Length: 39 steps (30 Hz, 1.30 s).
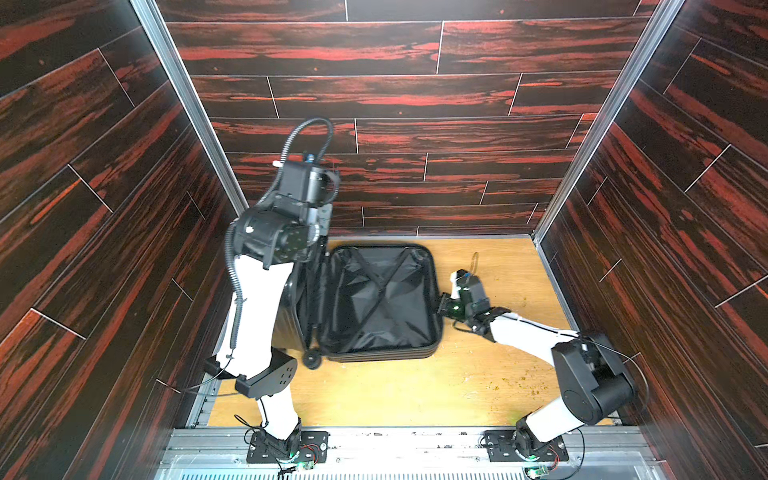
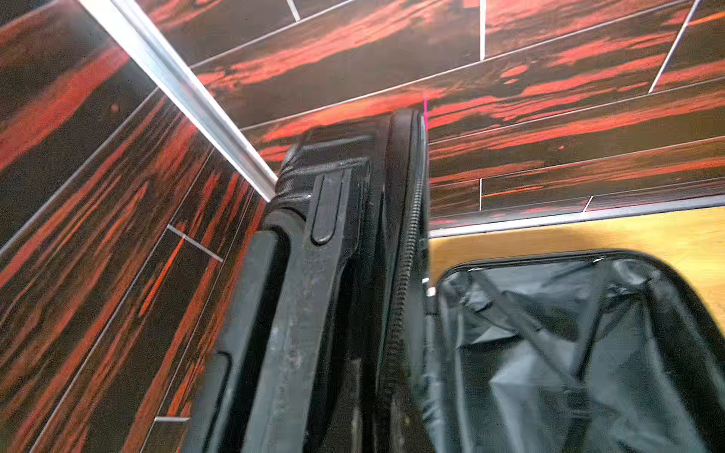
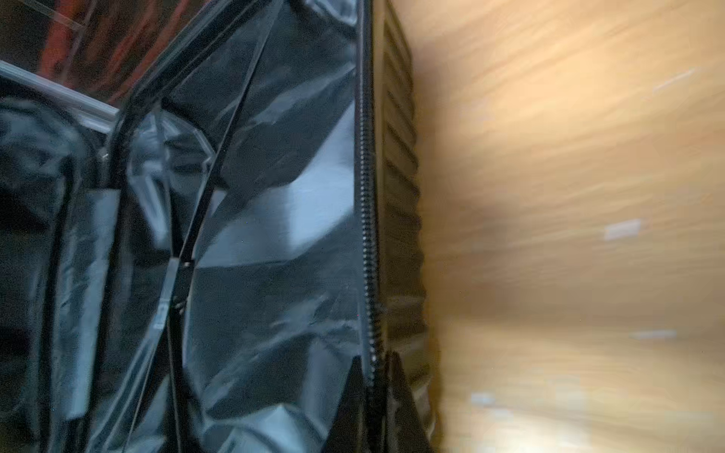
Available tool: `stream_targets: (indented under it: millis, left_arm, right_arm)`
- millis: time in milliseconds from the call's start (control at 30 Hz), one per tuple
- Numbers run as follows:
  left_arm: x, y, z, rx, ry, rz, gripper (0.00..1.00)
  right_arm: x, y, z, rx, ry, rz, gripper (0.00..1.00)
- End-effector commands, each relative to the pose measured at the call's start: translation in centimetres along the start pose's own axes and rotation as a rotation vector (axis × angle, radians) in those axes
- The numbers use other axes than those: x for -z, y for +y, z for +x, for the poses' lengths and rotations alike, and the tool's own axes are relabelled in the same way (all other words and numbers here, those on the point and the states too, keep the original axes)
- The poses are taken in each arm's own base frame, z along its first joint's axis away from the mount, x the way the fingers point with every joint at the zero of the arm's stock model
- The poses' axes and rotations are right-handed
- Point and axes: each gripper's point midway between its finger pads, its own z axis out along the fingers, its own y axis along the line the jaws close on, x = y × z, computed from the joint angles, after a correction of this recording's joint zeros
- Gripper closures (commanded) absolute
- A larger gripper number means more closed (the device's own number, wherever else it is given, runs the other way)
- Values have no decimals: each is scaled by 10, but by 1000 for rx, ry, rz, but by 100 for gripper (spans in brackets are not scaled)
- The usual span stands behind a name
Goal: Close the suitcase zippers
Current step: Close the suitcase at the center of the board.
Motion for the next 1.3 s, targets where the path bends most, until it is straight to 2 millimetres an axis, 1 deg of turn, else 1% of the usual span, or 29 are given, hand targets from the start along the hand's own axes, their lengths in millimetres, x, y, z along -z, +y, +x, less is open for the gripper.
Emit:
stream_targets:
  millis: [0,67,133,267,333,400,467,533,600,667,733,800,833,967,1067,1167,1267]
  left_arm:
    - [3,-50,-43,144,-152,162,100]
    - [-4,-64,-41,132,-141,172,100]
    - [-13,-83,-37,116,-124,192,100]
    - [-28,-125,-22,72,-73,250,100]
    - [-35,-145,-12,51,-40,273,100]
    - [-39,-162,-1,33,-7,298,100]
    - [-43,-178,9,23,26,334,100]
    - [-47,-191,18,16,55,362,97]
    - [-49,-201,25,11,80,385,94]
    - [-51,-210,33,7,106,415,89]
    - [-52,-220,43,6,139,457,77]
    - [-51,-228,51,12,167,494,71]
    - [-50,-234,56,15,182,515,69]
    - [-48,-245,70,31,222,572,65]
    - [-52,-246,81,40,242,560,64]
    - [-57,-247,99,36,280,540,63]
    - [-60,-252,121,24,331,520,63]
  right_arm:
    - [-5,95,5,-67,22,-295,100]
    - [-9,111,8,-65,14,-326,100]
    - [-14,125,11,-60,10,-347,99]
    - [-24,141,18,-69,25,-386,96]
    - [-27,143,21,-68,28,-389,92]
    - [-27,137,23,-61,20,-366,88]
    - [-26,127,24,-53,6,-327,85]
    - [-25,113,25,-40,-8,-277,81]
    - [-23,104,26,-31,-16,-253,80]
    - [-20,96,29,-20,-14,-246,79]
    - [-19,92,34,-5,-4,-246,78]
    - [-17,90,38,14,5,-250,77]
    - [-16,89,39,20,8,-250,77]
    - [-14,80,44,32,5,-233,76]
    - [-10,69,44,41,-15,-190,75]
    - [-3,54,37,57,-53,-129,74]
    - [8,31,25,56,-88,-55,72]
